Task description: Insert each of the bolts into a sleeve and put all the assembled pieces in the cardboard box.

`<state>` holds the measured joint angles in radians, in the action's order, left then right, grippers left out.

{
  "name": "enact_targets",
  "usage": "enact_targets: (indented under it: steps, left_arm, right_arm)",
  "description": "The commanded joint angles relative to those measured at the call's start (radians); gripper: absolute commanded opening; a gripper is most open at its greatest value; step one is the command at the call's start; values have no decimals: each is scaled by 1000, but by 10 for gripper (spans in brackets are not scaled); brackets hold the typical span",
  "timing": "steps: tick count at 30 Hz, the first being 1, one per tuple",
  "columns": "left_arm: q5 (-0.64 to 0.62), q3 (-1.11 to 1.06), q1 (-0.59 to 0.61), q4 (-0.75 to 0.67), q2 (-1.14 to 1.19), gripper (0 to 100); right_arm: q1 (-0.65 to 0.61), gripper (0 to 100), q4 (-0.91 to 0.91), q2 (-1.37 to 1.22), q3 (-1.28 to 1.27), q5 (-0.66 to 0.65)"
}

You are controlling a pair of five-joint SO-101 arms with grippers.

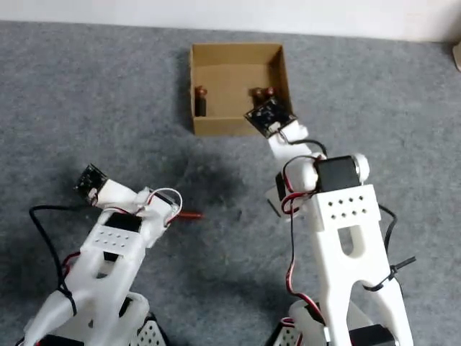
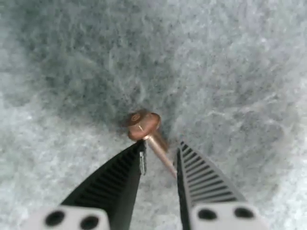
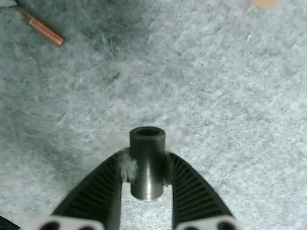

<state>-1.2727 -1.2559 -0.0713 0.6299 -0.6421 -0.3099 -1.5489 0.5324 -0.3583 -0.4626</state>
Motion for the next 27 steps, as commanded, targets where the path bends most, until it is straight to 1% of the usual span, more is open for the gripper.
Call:
enact_targets:
  steps: [1, 4, 6, 8, 9, 17, 23, 27]
  left_arm:
    - [-5, 2, 12, -23, -12, 113]
    - [17, -5, 15, -41, 25, 113]
    - [58, -2, 16, -100, 94, 113]
    - [72, 41, 18, -126, 179, 113]
    - [72, 77, 21, -110, 225, 113]
    - [74, 377, 65, 132, 561, 109]
    - [74, 515, 65, 367, 610, 112]
    - [74, 545, 79, 400, 619, 104]
  right_arm:
    - [12, 5, 22, 25, 2, 29]
    - [12, 5, 22, 25, 2, 31]
    - [12, 5, 22, 25, 2, 32]
    - [10, 5, 22, 25, 2, 32]
    - [10, 5, 19, 25, 2, 32]
    - [12, 5, 15, 25, -1, 29]
    - [12, 5, 15, 25, -1, 28]
    - [12, 5, 15, 25, -1, 28]
